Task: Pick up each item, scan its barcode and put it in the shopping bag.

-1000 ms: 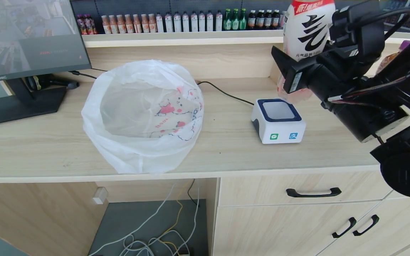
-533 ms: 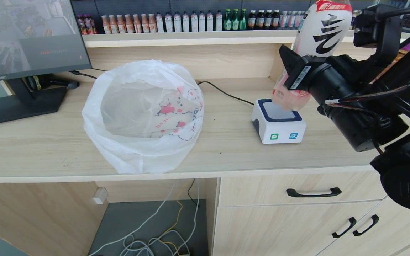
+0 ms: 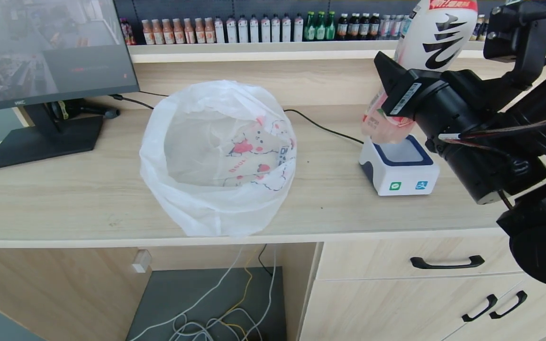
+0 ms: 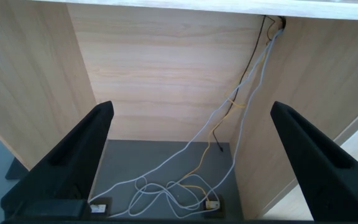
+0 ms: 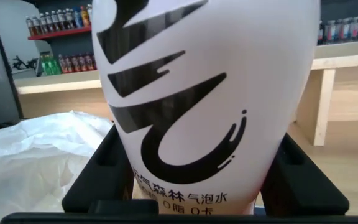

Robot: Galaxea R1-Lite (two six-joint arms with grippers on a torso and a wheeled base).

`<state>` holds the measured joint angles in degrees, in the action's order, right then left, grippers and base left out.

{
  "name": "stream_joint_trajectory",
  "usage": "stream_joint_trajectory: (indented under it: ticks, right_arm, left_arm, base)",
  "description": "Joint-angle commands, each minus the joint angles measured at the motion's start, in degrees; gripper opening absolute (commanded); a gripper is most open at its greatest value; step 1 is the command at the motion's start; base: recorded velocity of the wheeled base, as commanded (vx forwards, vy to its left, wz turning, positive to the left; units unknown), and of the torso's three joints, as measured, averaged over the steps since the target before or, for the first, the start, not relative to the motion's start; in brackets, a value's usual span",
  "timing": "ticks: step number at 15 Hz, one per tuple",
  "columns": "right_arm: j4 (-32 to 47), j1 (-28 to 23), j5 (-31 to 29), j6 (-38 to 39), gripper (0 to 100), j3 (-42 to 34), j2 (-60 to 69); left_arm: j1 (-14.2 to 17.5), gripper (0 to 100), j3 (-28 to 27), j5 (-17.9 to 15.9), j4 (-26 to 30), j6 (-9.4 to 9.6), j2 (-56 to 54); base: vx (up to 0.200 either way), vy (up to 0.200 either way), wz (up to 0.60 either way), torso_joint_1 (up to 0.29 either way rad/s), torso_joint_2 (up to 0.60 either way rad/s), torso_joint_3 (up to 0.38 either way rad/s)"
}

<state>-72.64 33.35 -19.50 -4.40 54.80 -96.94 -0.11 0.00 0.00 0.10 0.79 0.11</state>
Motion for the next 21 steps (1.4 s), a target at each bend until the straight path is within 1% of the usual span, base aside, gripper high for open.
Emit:
stream_joint_trajectory:
  ticks: [1, 3, 10, 12, 15, 17, 21]
  right_arm:
    - [0.0, -0.1, -0.2, 0.2, 0, -0.1, 0.5]
    - [0.0, -0.1, -0.2, 0.4, 0, -1.0, 0.8]
    - [0.0, -0.1, 0.5, -0.2, 0, -0.6, 0.3]
    - [0.0, 0.0, 0.7, -0.5, 0, -0.8, 0.2]
    - [0.1, 0.0, 2.9, -0.5, 0, 0.6, -1.1]
    - [0.5, 0.0, 3.0, -0.5, 0, 2.9, -2.6]
    - [5.2, 1.0, 2.7, -0.5, 0, 9.4, -6.7]
  left_arm:
    - [0.0, 100, 0.0, 0.0, 0.0, 0.0, 0.0]
    - [0.0, 100, 0.0, 0.0, 0.0, 0.0, 0.0]
    - [0.0, 100, 0.0, 0.0, 0.0, 0.0, 0.0]
    - [0.0, 100, 0.0, 0.0, 0.0, 0.0, 0.0]
    - [0.0, 100, 0.0, 0.0, 0.0, 0.09, 0.0]
    - [0.0, 100, 0.0, 0.0, 0.0, 0.09, 0.0]
    - [0.0, 100, 0.0, 0.0, 0.0, 0.09, 0.0]
  base:
    - [0.0, 0.2, 0.0, -0.002, 0.0, 0.007]
    - [0.0, 0.2, 0.0, 0.0, 0.0, 0.005]
    - [0.0, 0.2, 0.0, 0.002, 0.0, 0.002]
    - [0.0, 0.0, 0.0, 0.0, 0.0, 0.0]
    - [0.0, 0.0, 0.0, 0.0, 0.0, 0.0]
    - [0.0, 0.0, 0.0, 0.0, 0.0, 0.0]
    - [0.0, 0.0, 0.0, 0.0, 0.0, 0.0]
